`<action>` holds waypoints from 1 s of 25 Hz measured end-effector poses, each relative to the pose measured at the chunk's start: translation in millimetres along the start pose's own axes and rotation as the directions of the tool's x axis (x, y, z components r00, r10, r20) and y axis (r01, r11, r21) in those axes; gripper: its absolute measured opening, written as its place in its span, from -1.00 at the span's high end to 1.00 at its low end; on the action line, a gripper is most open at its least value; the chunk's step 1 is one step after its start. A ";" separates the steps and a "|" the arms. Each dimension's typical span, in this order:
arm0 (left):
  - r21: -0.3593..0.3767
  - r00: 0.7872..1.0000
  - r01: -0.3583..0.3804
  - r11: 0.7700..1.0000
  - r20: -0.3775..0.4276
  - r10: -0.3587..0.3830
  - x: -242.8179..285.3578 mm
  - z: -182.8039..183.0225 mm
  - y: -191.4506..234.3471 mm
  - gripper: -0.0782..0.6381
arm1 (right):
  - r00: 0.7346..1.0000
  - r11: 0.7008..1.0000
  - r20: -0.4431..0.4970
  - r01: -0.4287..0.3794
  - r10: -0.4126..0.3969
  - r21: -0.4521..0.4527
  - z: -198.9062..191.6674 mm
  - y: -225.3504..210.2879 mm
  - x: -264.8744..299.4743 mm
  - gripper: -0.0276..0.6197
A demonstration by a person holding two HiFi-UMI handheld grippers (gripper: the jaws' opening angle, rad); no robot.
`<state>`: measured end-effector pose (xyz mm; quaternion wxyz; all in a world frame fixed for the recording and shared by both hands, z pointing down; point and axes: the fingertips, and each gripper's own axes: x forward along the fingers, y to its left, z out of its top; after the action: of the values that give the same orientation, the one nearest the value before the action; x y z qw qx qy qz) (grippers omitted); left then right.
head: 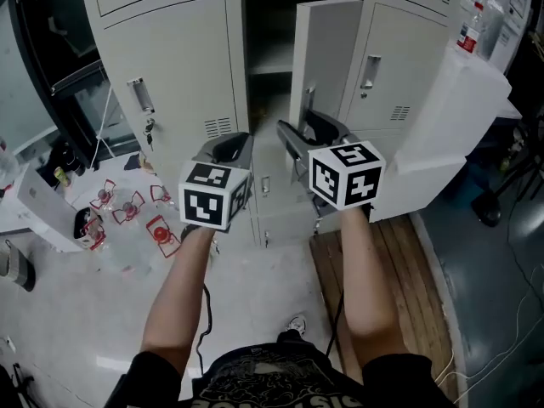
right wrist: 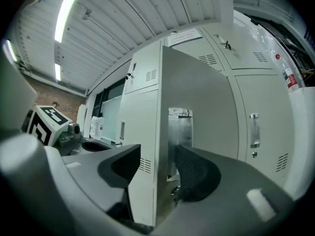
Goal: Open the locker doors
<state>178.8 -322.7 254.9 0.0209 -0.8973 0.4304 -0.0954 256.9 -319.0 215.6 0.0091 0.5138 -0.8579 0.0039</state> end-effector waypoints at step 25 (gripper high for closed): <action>0.021 0.977 0.209 0.978 0.050 -0.209 55.9 29.8 -116.3 0.77 | 0.989 0.989 0.037 0.146 -0.146 -0.007 0.0 -77.7 -104.5 0.45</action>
<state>308.0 -294.3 248.1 0.0288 -0.9396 0.3322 -0.0773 374.7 -263.6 213.4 -0.0035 0.5751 -0.8180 -0.0103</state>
